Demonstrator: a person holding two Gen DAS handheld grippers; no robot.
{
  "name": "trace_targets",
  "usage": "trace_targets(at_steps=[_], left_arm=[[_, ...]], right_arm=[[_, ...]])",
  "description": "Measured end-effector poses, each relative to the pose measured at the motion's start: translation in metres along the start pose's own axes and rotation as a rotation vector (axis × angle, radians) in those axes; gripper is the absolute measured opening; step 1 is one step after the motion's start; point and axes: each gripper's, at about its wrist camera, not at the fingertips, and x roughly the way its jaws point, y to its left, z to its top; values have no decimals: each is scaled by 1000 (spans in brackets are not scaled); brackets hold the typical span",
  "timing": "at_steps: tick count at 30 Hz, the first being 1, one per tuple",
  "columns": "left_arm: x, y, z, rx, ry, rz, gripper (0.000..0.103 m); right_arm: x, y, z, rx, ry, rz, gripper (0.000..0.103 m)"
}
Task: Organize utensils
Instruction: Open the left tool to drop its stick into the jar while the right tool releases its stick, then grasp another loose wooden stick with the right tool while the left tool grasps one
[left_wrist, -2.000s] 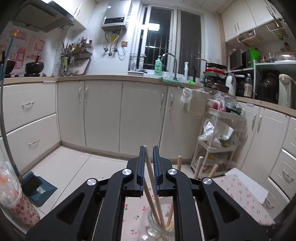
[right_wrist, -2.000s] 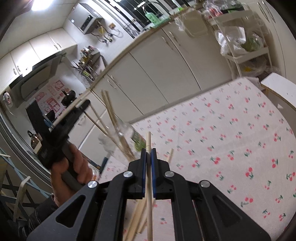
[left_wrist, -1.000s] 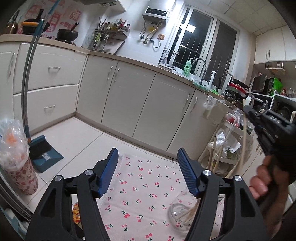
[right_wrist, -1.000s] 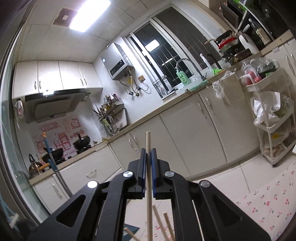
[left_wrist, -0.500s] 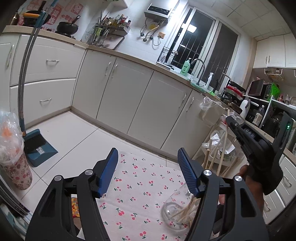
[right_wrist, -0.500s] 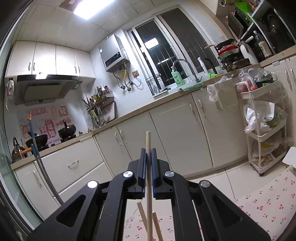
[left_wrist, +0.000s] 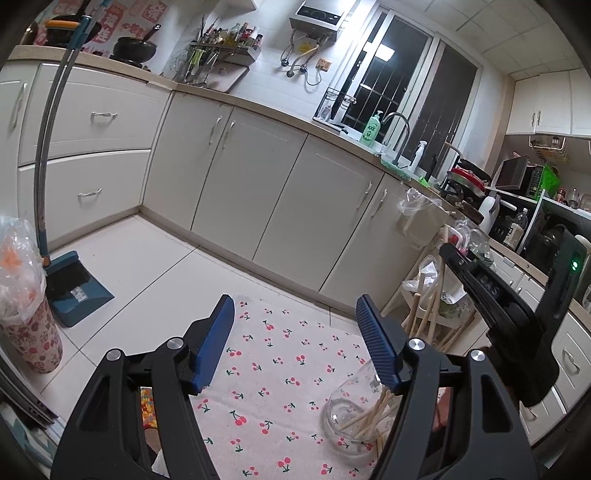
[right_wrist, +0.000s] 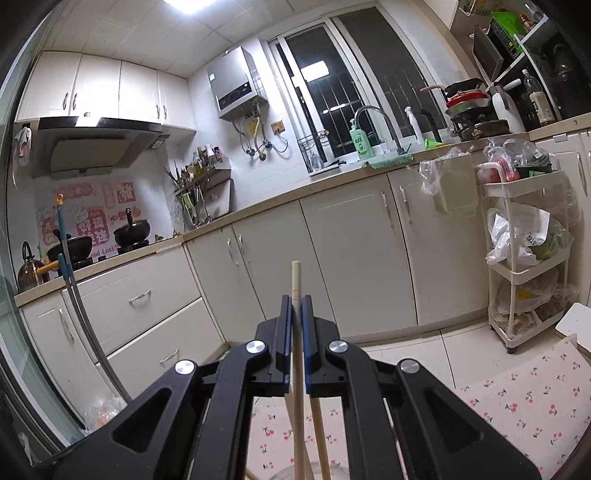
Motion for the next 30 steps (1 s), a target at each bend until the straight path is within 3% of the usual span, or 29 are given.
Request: trace_targets(at_steps=[9, 13, 20, 22, 27, 30], left_arm=[[8, -1, -7, 24, 18, 31, 69], [11, -1, -11, 36, 32, 46, 69], [8, -7, -18, 48, 80, 35, 69], [2, -10, -23, 50, 92, 33, 69], [-8, -22, -47, 88, 202, -1, 69], [-14, -35, -68, 119, 278, -15, 69]], right_arm=[[-23, 6, -12, -72, 44, -4, 7], [-36, 6, -7, -89, 53, 5, 28], [-86, -10, 25, -95, 3, -40, 30], [-101, -29, 14, -61, 89, -86, 30], [-99, -65, -56, 19, 429, -128, 17], [-88, -71, -88, 14, 534, -156, 17]])
